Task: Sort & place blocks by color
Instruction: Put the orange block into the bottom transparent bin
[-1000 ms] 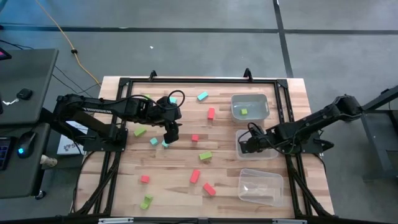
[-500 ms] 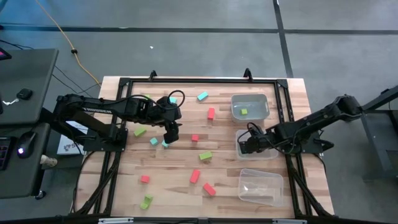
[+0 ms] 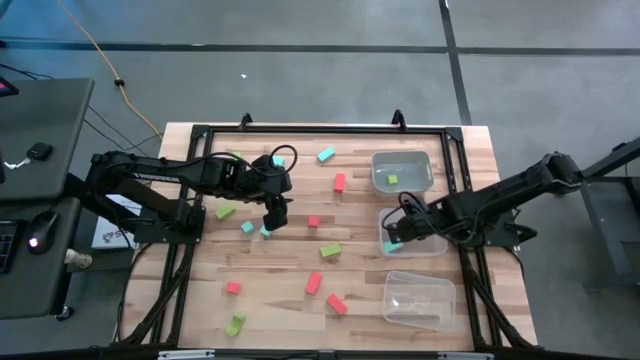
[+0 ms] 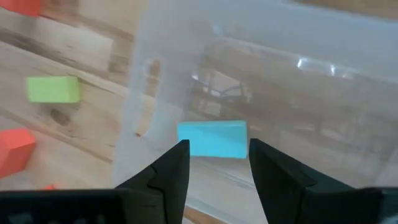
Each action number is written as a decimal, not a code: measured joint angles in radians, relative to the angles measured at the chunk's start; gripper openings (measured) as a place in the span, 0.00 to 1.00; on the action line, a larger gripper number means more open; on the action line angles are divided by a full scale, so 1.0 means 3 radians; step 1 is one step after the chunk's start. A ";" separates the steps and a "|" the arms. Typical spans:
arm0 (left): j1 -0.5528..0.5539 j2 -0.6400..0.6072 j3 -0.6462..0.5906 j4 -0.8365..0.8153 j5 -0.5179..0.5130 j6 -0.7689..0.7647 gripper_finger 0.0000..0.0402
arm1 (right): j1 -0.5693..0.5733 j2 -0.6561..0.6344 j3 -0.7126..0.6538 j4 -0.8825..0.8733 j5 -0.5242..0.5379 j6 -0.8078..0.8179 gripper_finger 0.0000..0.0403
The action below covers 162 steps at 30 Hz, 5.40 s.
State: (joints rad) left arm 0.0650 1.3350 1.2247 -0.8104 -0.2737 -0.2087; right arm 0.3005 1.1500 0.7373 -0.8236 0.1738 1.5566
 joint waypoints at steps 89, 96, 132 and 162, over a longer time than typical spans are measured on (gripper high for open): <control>-0.1184 0.1839 0.0626 0.0598 0.0092 -0.4017 0.43 | -0.0442 -0.0019 0.0992 -0.0268 0.0182 -0.2376 0.39; -0.1212 0.1939 0.0619 0.0594 0.0108 -0.4045 0.43 | -0.0458 -0.0018 0.0992 -0.0257 0.0195 -0.2407 0.39; -0.1450 0.2443 0.0628 0.0767 0.0414 -0.4388 0.43 | -0.0458 -0.0018 0.0992 -0.0255 0.0195 -0.2422 0.39; -0.1432 0.2443 0.0614 0.0987 0.0279 -0.3077 0.01 | -0.0458 -0.0018 0.0992 -0.0254 0.0194 -0.2393 0.39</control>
State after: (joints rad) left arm -0.3645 2.0678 1.4090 -0.5142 -0.1900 -1.1318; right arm 0.1631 1.1446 1.0348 -0.8997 0.2320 0.8387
